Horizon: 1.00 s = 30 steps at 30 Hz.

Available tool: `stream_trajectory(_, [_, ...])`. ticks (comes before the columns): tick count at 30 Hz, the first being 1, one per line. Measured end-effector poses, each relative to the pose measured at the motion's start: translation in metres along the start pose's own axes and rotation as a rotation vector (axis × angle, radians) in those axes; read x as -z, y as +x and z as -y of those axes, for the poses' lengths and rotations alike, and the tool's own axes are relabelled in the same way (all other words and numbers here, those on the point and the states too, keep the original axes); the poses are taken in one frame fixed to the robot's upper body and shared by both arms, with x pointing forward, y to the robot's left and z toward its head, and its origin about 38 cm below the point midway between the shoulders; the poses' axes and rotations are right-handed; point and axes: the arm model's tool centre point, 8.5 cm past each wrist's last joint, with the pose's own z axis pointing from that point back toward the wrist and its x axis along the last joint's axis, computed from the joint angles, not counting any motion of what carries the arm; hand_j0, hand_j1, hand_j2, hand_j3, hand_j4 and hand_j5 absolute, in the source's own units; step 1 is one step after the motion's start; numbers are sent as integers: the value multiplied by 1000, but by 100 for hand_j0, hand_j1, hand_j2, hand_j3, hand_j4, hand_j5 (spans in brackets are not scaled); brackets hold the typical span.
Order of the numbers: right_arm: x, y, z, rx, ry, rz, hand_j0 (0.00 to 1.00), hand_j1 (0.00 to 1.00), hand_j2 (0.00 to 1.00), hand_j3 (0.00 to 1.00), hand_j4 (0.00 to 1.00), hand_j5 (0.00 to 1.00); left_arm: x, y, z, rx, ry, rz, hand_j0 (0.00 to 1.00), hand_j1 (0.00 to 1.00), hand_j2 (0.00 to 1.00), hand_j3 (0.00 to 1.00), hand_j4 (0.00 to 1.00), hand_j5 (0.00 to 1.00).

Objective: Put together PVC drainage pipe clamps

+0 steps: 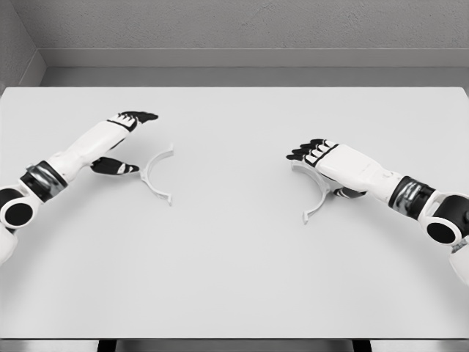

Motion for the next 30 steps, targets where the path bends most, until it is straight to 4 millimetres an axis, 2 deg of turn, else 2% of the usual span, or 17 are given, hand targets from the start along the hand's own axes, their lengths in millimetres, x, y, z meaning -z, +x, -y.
stream_trajectory(5, [3, 4, 2, 0, -8, 11, 100, 100, 100, 100, 100, 100, 0, -3, -3, 3, 7, -8, 100, 100, 100, 100, 100, 100])
stream_trajectory(14, [8, 9, 1, 7, -11, 20, 100, 100, 100, 100, 100, 100, 1, -6, 9, -7, -16, -23, 100, 100, 100, 100, 100, 100])
stream_trajectory(30, [24, 24, 10, -11, -19, 37, 100, 100, 100, 100, 100, 100, 21, 16, 29, -61, -3, 29, 100, 100, 100, 100, 100, 100])
